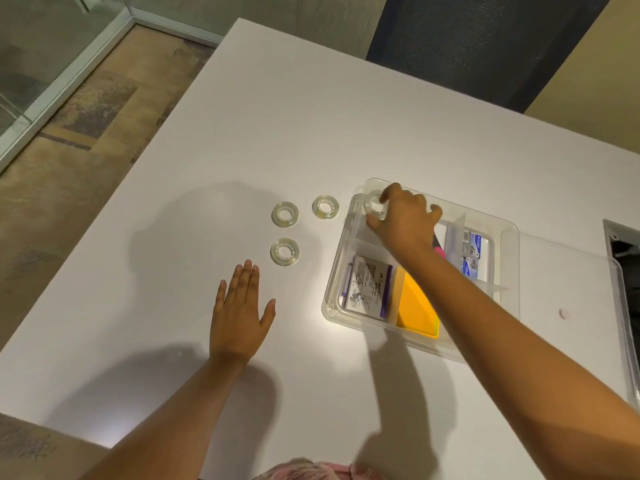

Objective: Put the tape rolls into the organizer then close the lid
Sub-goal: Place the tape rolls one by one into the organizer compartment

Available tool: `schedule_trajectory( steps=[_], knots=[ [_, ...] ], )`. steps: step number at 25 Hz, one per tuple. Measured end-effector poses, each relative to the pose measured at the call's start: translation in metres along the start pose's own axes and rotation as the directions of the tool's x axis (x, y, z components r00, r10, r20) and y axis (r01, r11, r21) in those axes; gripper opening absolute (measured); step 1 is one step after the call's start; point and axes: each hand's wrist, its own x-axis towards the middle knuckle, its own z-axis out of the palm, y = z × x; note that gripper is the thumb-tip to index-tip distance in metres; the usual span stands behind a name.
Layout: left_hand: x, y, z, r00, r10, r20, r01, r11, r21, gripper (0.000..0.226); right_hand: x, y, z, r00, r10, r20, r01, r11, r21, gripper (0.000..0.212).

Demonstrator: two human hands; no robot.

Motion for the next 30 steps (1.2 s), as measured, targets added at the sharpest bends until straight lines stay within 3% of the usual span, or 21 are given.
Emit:
schedule_trajectory(
  steps=[7, 15, 17, 20, 22, 25, 27, 30],
  knots=[
    [0.001, 0.001, 0.002, 0.999, -0.005, -0.037, 0.005, 1.0, -0.015, 0.071, 0.035, 0.019, 0.034, 0.996, -0.02, 0.09, 0.044, 0.963, -0.265, 0.033],
    [-0.003, -0.002, 0.012, 0.957, 0.066, -0.282, -0.067, 0.998, 0.006, 0.054, 0.041, 0.017, 0.051, 0.995, -0.006, 0.1, 0.036, 0.953, -0.302, 0.033],
    [-0.003, -0.002, 0.013, 0.954, 0.065, -0.292, -0.066, 0.998, 0.007, 0.054, 0.041, 0.015, 0.043, 0.996, 0.041, 0.083, -0.021, 0.973, -0.229, 0.034],
    [-0.003, -0.003, 0.014, 0.954, 0.065, -0.294, -0.067, 0.998, 0.005, 0.054, 0.036, 0.004, 0.027, 0.986, 0.15, -0.071, -0.145, 0.987, 0.068, 0.032],
    [-0.004, -0.003, 0.014, 0.956, 0.067, -0.286, -0.07, 0.998, -0.001, 0.054, 0.028, -0.01, 0.019, 0.984, 0.087, -0.158, -0.068, 0.99, 0.121, 0.03],
    [-0.003, -0.003, 0.013, 0.963, 0.058, -0.265, -0.062, 0.998, -0.007, 0.055, 0.006, -0.042, 0.022, 0.965, -0.23, -0.128, 0.243, 0.964, 0.104, 0.029],
    [-0.003, -0.002, 0.011, 0.969, 0.047, -0.243, -0.051, 0.999, -0.01, 0.055, -0.016, -0.065, 0.035, 0.901, -0.434, 0.002, 0.431, 0.895, 0.112, 0.034],
    [-0.003, -0.002, 0.009, 0.979, 0.035, -0.199, -0.039, 0.999, -0.018, 0.057, -0.051, -0.084, 0.068, 0.789, -0.53, 0.31, 0.555, 0.832, 0.008, 0.053]
  ],
)
